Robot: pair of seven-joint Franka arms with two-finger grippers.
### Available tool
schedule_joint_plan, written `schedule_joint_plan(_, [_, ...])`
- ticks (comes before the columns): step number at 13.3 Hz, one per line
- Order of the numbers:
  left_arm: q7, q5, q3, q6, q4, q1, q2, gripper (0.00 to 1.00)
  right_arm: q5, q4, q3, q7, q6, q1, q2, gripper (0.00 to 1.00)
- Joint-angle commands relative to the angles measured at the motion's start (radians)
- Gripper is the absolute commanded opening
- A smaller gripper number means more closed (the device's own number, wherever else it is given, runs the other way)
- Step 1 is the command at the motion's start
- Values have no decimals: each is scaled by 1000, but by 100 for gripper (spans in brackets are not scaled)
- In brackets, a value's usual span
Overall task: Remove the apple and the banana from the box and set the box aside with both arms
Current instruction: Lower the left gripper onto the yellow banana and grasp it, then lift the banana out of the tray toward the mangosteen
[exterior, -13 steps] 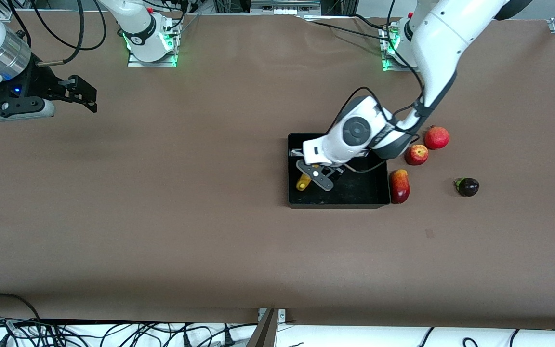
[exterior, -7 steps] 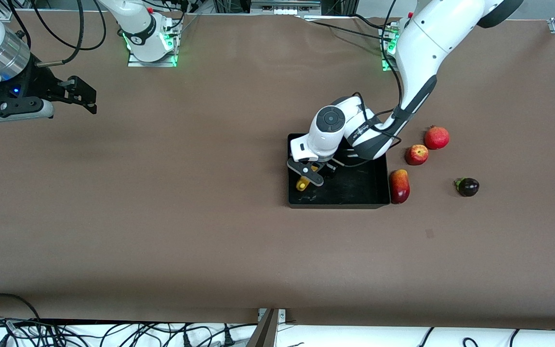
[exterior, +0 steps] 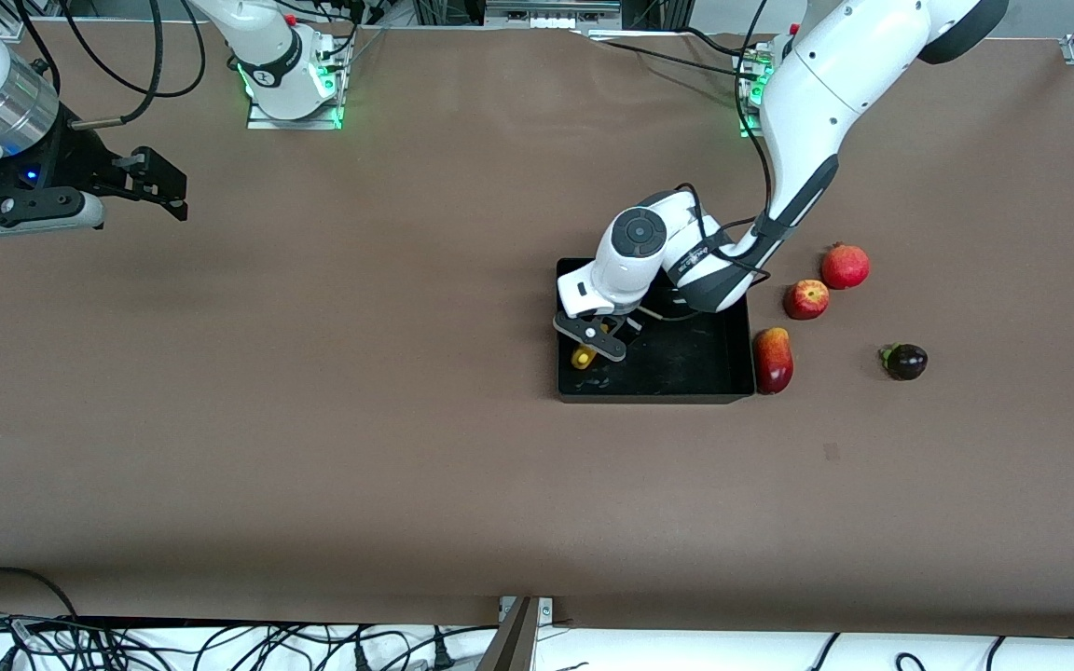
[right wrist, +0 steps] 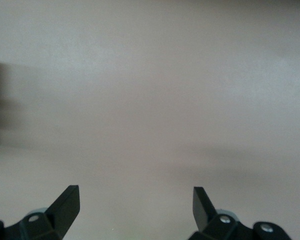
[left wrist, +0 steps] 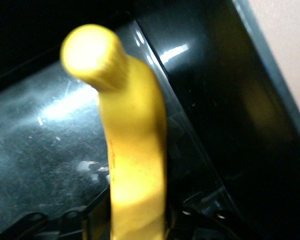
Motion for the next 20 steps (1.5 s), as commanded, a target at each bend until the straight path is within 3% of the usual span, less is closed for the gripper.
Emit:
schedule_joint_plan(1, [-15, 16, 6, -9, 4, 16, -28, 0, 15, 9, -3, -6, -1, 2, -1, 100])
schedule_joint_plan(4, [-18, 2, -20, -80, 9, 58, -91, 0, 15, 9, 0, -6, 13, 2, -1, 100])
schedule_joint_plan(8, [-39, -216, -171, -316, 29, 258, -237, 0, 16, 9, 1, -8, 22, 3, -1, 100])
schedule_joint_plan(12, [-29, -238, -179, -519, 37, 416, -307, 0, 19, 9, 1, -6, 22, 3, -1, 100])
schedule_joint_plan(14, [43, -231, -178, -527, 27, 525, -300, 0, 21, 9, 1, -2, 22, 3, -3, 100])
schedule_joint_plan(18, [376, -163, -142, -434, 32, 683, -223, 0, 21, 9, 3, 2, 22, 3, -3, 100])
schedule_joint_plan(20, [463, -174, -144, -383, 41, 746, -160, 12, 21, 9, 3, 0, 22, 3, -1, 100])
